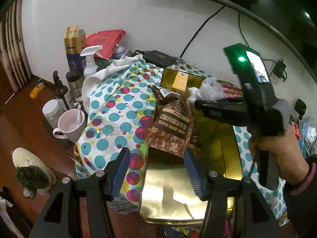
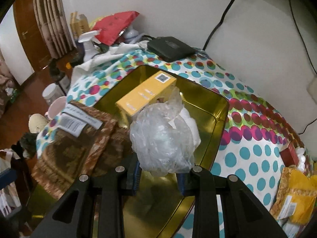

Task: Organize objects
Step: 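Release the brown bag with the left gripper while the right gripper drops the plastic bag in the tray, then grasp the yellow chip bag with the left gripper while the right gripper grasps rolled white socks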

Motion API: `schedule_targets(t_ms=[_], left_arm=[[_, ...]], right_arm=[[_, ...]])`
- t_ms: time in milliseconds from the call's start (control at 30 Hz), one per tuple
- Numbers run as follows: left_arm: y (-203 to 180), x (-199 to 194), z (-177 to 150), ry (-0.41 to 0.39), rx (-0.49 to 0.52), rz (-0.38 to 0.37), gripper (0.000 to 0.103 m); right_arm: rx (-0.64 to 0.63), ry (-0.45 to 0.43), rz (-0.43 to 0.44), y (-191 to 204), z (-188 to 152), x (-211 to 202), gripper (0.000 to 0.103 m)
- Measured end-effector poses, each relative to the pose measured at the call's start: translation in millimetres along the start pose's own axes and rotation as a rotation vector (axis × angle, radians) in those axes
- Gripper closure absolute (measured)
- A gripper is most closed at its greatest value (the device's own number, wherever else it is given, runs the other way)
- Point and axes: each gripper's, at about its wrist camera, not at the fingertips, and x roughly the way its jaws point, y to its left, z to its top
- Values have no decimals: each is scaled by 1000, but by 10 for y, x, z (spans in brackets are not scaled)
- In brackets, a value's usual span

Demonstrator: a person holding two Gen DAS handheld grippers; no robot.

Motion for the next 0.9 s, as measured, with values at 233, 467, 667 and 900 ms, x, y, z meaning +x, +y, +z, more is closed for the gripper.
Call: schedule_targets(t_ms=[233, 467, 667, 900], left_arm=[[-127, 57, 10, 21, 6, -19, 46], [-547, -2, 29, 6, 66, -71, 46], [-1102, 37, -31, 25, 142, -138, 45], [-1818, 196, -155, 86, 241, -212, 45]], right_arm=[[36, -31, 76, -135, -144, -219, 49], [135, -123, 127, -572, -747, -945, 41], [310, -137, 18, -1388, -1490, -1355, 41], [503, -111, -147, -2393, -2187, -1511, 41]])
